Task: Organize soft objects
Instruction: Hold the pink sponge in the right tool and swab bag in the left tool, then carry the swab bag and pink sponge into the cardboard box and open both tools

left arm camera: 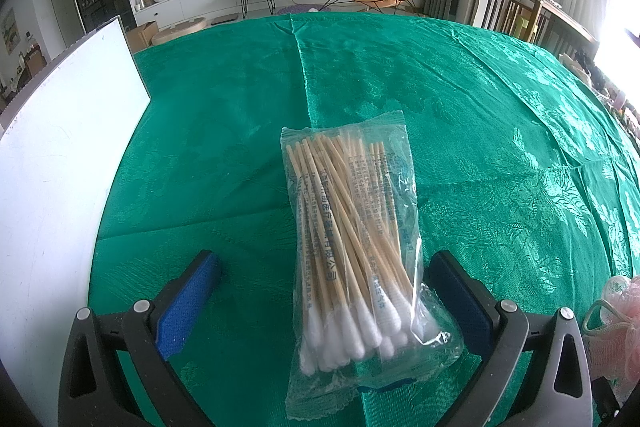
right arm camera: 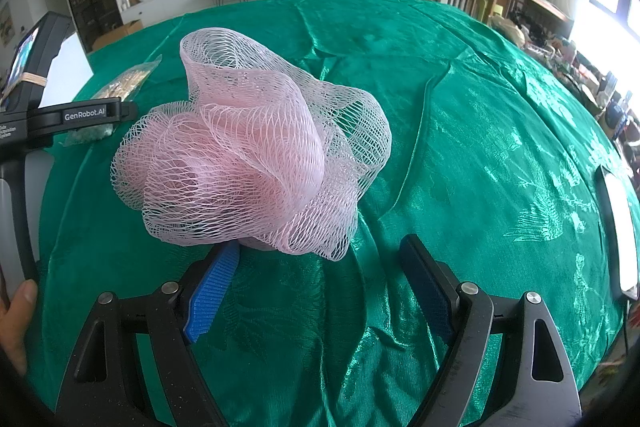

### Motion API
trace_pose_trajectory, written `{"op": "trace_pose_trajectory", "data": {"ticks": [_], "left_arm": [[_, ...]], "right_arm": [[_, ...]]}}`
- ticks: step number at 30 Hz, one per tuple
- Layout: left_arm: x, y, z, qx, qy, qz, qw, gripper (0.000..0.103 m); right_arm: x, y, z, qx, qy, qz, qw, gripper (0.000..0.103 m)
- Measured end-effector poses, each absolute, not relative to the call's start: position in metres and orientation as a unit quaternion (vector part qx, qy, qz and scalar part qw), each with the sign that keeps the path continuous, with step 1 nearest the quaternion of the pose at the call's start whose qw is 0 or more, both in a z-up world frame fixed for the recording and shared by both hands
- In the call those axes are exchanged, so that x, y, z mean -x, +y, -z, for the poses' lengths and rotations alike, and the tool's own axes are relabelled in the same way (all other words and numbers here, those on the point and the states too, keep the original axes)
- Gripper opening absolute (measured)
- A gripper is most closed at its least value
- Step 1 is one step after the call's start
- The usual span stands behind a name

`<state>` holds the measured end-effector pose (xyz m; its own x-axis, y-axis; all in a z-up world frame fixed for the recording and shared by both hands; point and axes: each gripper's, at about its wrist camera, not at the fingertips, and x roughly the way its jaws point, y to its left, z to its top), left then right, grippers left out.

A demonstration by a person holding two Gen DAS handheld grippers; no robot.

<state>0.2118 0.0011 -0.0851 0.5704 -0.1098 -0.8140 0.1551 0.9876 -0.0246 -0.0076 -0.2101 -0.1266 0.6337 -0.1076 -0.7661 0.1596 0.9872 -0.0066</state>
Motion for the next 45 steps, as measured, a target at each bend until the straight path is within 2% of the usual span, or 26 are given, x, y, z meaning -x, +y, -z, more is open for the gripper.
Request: {"op": "trace_pose_trajectory", "data": {"ticks": [21, 28, 31, 33, 35, 38, 41, 44, 45], "left_arm": [[-0.214, 0.001, 0.084, -0.027, 0.463, 0.085, 0.882, 0.103], [-0.241, -0.002, 0.079, -0.065, 0.581, 0.107, 0.804, 0.103], [-0.253, -0.002, 0.079, -0.052, 0.616, 0.087, 0.781, 0.103], [-0.254, -0.001, 0.075, -0.045, 0.599, 0.086, 0.795, 0.090], [-0.247, -0.003, 0.066, -0.054, 0.566, 0.098, 0.817, 0.047], [-0.231, -0.004, 0.061, -0.069, 0.542, 0.115, 0.830, 0.037], [-0.209, 0.003, 0.058, -0.059, 0.525, 0.132, 0.839, 0.036], [-0.185, 0.018, 0.057, -0.025, 0.519, 0.135, 0.844, 0.035], [-0.176, 0.023, 0.059, -0.010, 0.518, 0.134, 0.845, 0.035]], "right_arm": [[0.008, -0.210, 0.127, -0.031, 0.421, 0.074, 0.903, 0.084], [0.008, -0.210, 0.127, -0.030, 0.422, 0.073, 0.903, 0.084], [0.009, -0.208, 0.126, -0.033, 0.422, 0.072, 0.903, 0.084], [0.011, -0.209, 0.122, -0.051, 0.425, 0.058, 0.902, 0.084], [0.017, -0.213, 0.113, -0.073, 0.415, 0.034, 0.906, 0.084], [0.042, -0.215, 0.092, -0.104, 0.375, 0.011, 0.921, 0.084], [0.045, -0.207, 0.074, -0.092, 0.344, -0.005, 0.935, 0.084], [0.013, -0.189, 0.069, -0.041, 0.358, -0.024, 0.933, 0.084], [-0.006, -0.183, 0.075, -0.020, 0.385, -0.034, 0.922, 0.084]]}}
